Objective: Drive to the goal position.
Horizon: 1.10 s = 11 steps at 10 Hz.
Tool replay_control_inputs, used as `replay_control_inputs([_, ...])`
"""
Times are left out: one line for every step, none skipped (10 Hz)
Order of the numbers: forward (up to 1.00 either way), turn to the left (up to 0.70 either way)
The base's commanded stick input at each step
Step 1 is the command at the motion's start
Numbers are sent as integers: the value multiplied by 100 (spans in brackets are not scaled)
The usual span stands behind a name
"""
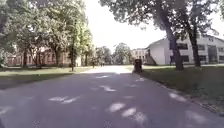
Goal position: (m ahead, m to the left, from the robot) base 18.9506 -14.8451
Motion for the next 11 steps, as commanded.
replay_control_inputs([70,0])
replay_control_inputs([70,0])
replay_control_inputs([70,0])
replay_control_inputs([70,0])
replay_control_inputs([70,0])
replay_control_inputs([70,0])
replay_control_inputs([70,0])
replay_control_inputs([70,0])
replay_control_inputs([70,0])
replay_control_inputs([70,0])
replay_control_inputs([70,0])
